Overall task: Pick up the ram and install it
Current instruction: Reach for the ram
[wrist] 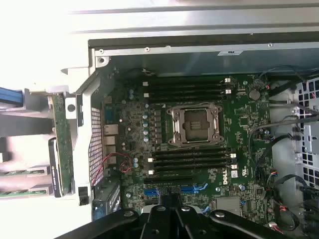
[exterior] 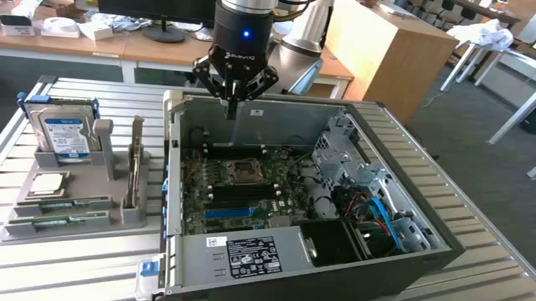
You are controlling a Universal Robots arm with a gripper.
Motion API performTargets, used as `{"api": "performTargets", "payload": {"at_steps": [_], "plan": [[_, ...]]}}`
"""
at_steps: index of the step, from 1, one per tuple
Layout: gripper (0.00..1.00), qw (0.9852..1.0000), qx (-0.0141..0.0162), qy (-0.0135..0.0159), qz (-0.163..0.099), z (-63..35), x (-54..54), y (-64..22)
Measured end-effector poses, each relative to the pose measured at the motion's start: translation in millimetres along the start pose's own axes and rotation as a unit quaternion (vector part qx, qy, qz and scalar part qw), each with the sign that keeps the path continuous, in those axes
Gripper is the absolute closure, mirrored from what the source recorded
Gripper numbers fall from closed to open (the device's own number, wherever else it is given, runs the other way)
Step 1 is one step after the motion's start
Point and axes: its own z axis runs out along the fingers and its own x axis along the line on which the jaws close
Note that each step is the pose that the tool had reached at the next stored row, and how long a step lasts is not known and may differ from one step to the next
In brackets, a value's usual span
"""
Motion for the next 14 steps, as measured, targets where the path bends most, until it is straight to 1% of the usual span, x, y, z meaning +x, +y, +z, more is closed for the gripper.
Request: {"api": "performTargets", "payload": {"at_steps": [10, 14], "plan": [[0.9, 1.0, 0.0, 0.0, 0.0, 0.0, 0.2, 0.0], [0.9, 1.0, 0.0, 0.0, 0.0, -0.1, 2.4, -0.2]]}}
